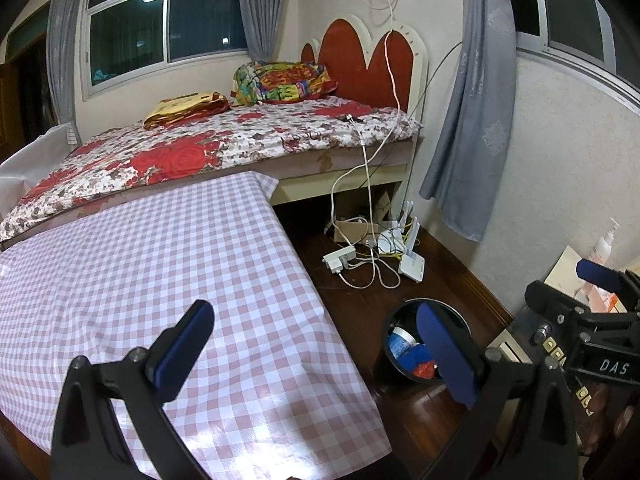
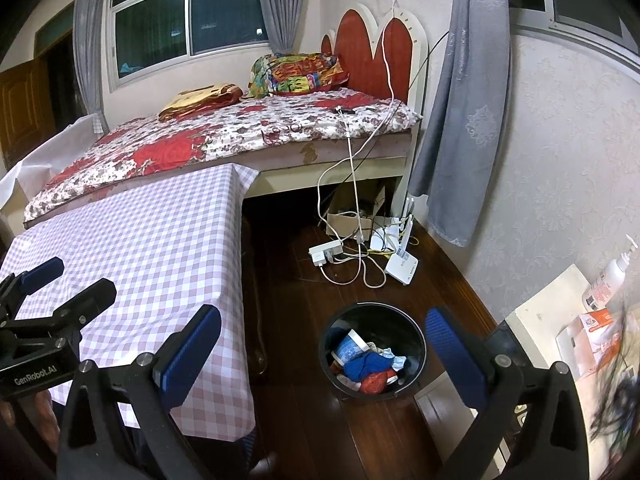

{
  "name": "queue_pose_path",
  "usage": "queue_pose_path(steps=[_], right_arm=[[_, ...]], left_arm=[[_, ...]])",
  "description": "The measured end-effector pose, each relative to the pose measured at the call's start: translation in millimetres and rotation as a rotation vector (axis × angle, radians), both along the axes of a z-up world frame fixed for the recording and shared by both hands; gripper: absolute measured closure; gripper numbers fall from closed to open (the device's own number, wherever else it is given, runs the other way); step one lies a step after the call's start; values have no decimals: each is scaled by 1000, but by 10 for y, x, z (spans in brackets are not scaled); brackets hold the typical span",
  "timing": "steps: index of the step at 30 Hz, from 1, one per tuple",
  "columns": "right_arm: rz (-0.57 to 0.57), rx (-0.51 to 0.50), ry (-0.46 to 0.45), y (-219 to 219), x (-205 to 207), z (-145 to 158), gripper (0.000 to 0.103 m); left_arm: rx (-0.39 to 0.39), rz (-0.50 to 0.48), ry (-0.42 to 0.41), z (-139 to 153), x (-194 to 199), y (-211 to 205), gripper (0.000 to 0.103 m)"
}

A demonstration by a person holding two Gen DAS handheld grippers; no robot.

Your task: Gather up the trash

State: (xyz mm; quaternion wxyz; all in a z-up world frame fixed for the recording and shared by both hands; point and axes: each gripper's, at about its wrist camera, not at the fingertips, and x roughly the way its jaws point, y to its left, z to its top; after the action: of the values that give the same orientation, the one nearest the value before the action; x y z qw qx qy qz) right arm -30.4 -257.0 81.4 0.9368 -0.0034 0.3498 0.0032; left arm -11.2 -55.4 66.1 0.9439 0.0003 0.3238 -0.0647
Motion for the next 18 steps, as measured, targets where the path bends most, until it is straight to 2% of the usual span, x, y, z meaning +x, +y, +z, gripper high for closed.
queue_pose_path(steps=[18], right_arm=[[-3,2,0,-12,14,26,0]], left_arm=[[5,-10,-1,-5,1,-36,1]])
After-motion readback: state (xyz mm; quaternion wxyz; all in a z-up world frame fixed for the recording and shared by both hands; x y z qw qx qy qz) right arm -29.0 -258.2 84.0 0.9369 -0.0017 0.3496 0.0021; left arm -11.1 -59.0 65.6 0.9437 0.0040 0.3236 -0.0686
